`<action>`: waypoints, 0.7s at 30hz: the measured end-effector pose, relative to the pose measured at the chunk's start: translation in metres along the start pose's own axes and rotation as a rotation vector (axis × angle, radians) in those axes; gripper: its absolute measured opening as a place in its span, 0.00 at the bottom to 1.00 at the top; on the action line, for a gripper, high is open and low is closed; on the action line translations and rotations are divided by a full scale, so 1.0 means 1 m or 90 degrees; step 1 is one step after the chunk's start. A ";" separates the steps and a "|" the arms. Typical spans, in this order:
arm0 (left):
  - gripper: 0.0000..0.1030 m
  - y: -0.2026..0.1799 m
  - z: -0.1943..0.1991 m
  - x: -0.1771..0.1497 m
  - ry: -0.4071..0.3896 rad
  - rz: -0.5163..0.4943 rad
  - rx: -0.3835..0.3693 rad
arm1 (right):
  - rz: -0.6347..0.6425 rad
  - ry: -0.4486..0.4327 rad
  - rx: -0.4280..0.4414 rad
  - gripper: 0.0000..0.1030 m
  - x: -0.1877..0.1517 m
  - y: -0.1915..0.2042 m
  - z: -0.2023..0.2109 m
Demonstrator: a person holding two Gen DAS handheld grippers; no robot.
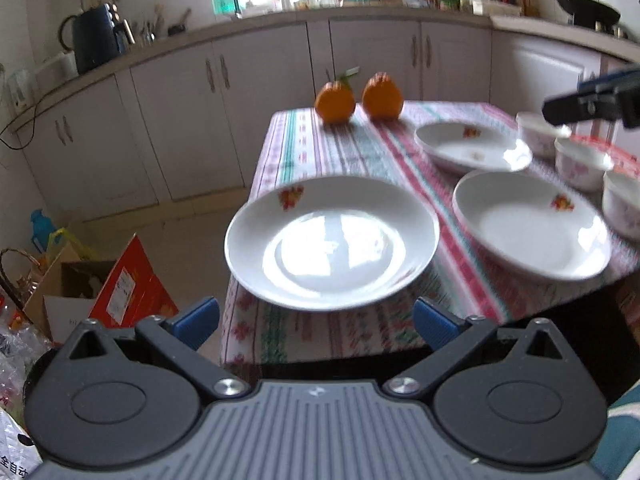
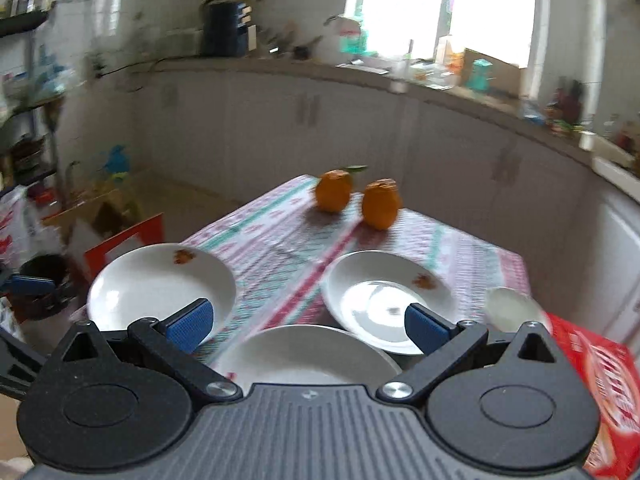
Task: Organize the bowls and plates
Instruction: 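Grasp a white plate rim with the left tool while the right tool grasps another plate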
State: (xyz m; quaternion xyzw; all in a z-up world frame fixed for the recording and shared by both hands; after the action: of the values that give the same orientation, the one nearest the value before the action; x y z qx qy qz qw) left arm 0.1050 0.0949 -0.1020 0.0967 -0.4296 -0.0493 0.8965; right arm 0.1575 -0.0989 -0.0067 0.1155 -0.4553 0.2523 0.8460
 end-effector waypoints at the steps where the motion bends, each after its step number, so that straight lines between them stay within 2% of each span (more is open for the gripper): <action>1: 0.99 0.000 -0.004 -0.003 0.004 -0.005 -0.004 | 0.002 0.007 0.015 1.00 0.000 0.003 -0.005; 5: 0.99 0.000 -0.019 -0.007 0.021 -0.008 -0.033 | -0.008 0.038 0.064 1.00 0.000 0.014 -0.027; 13: 0.99 0.002 -0.046 -0.008 0.047 0.001 -0.079 | -0.028 0.081 0.074 1.00 0.000 0.013 -0.060; 21: 0.99 0.002 -0.060 -0.008 0.064 0.004 -0.097 | -0.033 0.116 0.133 1.00 0.006 0.018 -0.092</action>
State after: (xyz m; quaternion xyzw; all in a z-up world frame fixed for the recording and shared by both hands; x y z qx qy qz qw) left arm 0.1470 0.1058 -0.1448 0.0288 -0.3795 -0.0740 0.9218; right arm 0.2157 -0.0427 -0.0538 0.1914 -0.3445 0.2860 0.8734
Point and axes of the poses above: each gripper's, at about its wrist camera, not at the fingertips, and z roughly against the way its jaws point, y to its left, x to its top, the point moved 8 cm from there along -z, roughly the way its jaws point, and after that the axes turned 8 degrees about x, right-handed, at the moved point
